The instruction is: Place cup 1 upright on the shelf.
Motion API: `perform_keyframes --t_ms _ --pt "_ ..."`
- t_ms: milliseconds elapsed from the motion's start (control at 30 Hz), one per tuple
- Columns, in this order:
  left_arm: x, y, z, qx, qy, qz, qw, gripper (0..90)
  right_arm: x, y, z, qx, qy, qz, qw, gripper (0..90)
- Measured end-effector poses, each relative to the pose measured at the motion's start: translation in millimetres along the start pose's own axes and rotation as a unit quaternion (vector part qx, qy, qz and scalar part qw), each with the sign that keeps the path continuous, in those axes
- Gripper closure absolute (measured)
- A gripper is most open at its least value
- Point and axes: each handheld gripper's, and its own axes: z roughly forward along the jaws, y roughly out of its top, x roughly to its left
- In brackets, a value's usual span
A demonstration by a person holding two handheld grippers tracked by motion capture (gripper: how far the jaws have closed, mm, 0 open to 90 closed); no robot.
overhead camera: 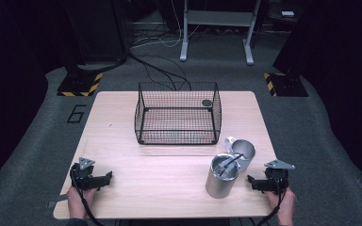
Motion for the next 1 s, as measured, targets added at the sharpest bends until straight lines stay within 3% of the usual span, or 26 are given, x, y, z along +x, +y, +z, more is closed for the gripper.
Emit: perform_keyframes --t_ms 767,867,1000 --pt "-0.9 0.5 0.9 -0.003 0.000 -0.005 1.0000 0.6 1.2 -1.8 -1.5 -0.004 -0.004 0.002 1.0000 0.0" --pt "-0.9 0.6 1.0 -0.003 0.000 -0.005 1.0000 0.6 1.4 -0.9 -3.0 0.007 -0.002 0.009 0.9999 0.0" --pt "-1.0 0.6 1.0 -0.004 0.000 -0.004 1.0000 0.7 0.5 -0.2 -3.6 0.011 0.001 0.001 0.9999 0.0"
